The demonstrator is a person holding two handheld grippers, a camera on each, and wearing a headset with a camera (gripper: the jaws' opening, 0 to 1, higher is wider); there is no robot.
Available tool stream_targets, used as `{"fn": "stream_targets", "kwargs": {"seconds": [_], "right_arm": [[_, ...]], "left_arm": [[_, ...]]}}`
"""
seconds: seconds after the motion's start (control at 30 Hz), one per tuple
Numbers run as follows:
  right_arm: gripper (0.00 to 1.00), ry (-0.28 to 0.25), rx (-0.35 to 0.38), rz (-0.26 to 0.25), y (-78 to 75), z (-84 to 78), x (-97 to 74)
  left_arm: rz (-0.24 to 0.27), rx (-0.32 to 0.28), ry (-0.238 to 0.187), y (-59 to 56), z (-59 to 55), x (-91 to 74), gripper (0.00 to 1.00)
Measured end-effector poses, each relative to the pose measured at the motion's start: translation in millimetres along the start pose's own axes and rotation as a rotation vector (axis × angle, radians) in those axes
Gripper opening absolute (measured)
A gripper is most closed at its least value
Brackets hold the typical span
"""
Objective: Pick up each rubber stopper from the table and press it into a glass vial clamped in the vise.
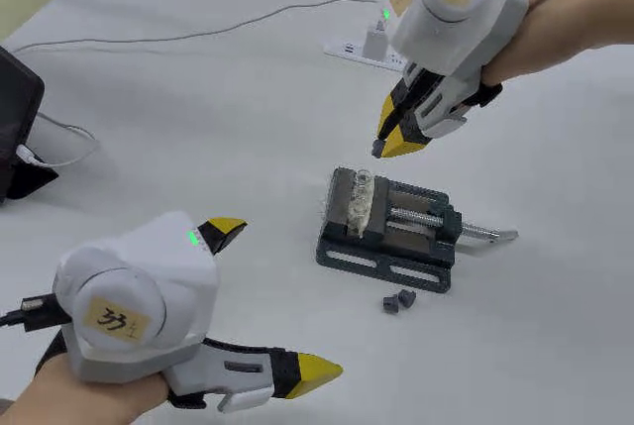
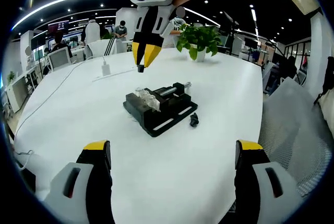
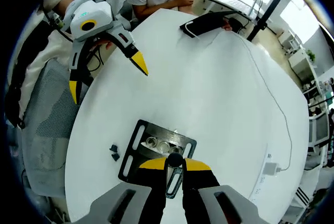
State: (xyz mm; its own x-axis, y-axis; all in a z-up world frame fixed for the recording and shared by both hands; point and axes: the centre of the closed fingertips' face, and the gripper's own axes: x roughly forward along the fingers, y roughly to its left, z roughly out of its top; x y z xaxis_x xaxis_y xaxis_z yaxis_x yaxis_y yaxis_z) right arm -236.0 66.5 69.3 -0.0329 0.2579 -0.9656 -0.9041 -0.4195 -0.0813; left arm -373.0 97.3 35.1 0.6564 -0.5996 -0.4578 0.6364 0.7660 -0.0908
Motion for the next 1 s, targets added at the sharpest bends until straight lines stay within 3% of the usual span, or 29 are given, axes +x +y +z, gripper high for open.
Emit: {"fn": "stream_targets", "kwargs": {"seconds": [0.47, 1.0], "right_arm": [[0.06, 0.065, -0.021, 0.046, -5.0, -6.4, 28.6], [0.06, 0.095, -0.029, 0.065, -6.4, -9.1, 33.6]], "left_arm": [[0.011, -0.027, 0.006, 0.6, -7.3, -2.4, 0.98], [0.007, -0.051, 0.016, 0.5, -14.0, -3.6, 0.96]]}}
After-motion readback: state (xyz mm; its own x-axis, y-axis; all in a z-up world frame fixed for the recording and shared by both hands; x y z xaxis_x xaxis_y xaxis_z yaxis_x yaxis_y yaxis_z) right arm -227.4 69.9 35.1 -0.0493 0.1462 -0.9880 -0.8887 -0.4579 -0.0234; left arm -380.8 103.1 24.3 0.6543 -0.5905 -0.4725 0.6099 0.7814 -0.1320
